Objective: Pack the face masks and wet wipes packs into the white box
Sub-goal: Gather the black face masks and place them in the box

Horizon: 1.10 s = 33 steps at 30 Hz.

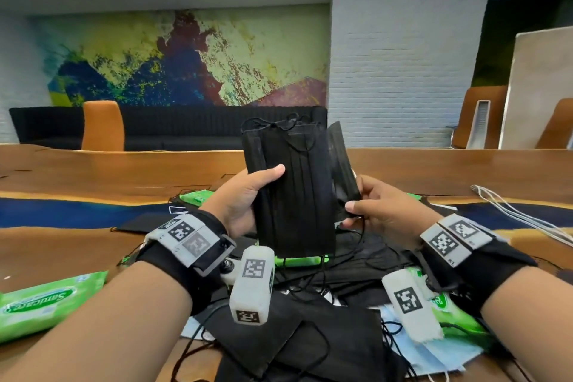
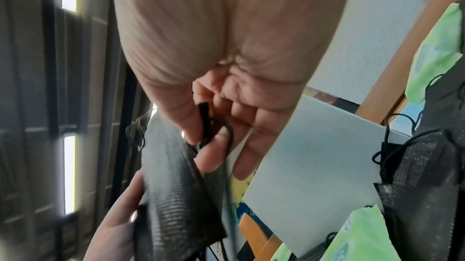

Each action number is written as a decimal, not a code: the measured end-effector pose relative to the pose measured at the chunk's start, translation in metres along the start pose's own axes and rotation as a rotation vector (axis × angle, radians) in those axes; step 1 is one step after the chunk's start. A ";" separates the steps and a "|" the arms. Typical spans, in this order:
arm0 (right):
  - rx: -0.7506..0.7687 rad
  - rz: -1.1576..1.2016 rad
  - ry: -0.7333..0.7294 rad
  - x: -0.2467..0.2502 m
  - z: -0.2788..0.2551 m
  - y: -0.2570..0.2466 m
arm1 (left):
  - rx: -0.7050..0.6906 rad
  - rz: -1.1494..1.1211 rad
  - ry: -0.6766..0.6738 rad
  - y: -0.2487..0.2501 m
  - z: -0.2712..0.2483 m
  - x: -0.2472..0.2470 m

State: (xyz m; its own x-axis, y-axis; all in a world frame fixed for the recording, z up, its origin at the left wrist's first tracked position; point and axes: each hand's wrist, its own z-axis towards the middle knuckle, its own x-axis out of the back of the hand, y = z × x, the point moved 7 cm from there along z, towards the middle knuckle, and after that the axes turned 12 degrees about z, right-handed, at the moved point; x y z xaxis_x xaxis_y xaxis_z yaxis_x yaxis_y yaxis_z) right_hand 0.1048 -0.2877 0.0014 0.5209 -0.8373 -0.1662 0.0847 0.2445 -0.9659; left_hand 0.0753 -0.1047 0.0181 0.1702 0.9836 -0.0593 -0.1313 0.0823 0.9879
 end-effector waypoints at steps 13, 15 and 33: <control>-0.072 0.038 -0.218 -0.020 -0.007 0.026 | 0.026 -0.079 -0.056 -0.011 -0.002 -0.009; -0.121 -0.016 -0.209 -0.018 -0.009 0.033 | 0.007 -0.040 -0.033 -0.010 0.001 -0.009; 0.114 -0.346 0.031 -0.009 0.002 0.021 | -0.162 0.246 0.010 -0.028 0.010 -0.016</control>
State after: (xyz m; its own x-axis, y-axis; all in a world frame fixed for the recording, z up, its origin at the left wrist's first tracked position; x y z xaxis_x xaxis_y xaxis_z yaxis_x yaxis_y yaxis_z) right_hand 0.1031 -0.2739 -0.0168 0.4185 -0.8942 0.1587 0.3468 -0.0041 -0.9379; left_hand 0.0856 -0.1243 -0.0077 0.1046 0.9787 0.1768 -0.3221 -0.1349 0.9370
